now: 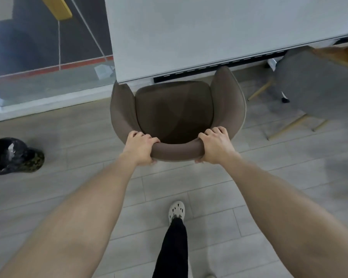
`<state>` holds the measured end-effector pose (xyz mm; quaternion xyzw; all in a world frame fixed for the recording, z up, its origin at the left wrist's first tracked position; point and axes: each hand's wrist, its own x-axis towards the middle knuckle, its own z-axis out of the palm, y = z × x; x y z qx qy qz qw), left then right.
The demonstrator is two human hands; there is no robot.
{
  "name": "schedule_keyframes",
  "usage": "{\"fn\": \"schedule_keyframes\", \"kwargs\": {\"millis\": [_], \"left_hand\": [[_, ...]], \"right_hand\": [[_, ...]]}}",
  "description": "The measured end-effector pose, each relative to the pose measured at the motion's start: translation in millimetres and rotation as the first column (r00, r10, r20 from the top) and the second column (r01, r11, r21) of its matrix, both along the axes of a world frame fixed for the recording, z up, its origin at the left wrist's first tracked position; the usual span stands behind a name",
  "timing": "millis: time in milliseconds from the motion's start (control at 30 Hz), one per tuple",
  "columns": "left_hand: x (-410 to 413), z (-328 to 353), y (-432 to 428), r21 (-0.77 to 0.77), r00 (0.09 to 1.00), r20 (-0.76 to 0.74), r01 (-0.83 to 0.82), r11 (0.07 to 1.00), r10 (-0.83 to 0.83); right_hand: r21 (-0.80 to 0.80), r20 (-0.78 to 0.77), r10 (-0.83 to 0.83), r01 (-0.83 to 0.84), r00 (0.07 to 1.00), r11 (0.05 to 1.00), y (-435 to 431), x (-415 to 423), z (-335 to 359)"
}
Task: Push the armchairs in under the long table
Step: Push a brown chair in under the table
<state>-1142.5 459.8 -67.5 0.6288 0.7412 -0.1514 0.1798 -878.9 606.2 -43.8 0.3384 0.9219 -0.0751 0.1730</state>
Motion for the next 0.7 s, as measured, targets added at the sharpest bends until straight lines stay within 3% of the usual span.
{"fn": "schedule_keyframes", "kwargs": {"millis": [233,567,700], "left_hand": [[-46,0,43,-0.016,0.999,-0.001,0.035,0.999,-0.035],[-42,10,43,-0.007,0.999,0.002,0.041,0.999,-0.041],[-33,26,42,-0.08,1.0,-0.003,0.026,0.996,-0.026]], "right_hand": [[0.011,-0.018,-0.045,0.046,0.999,0.999,31,-35,-8],[-0.001,-0.01,-0.05,0.05,0.999,0.999,29,-36,-7],[-0.025,-0.011,-0.055,0.054,0.998,0.998,25,-35,-5]]}}
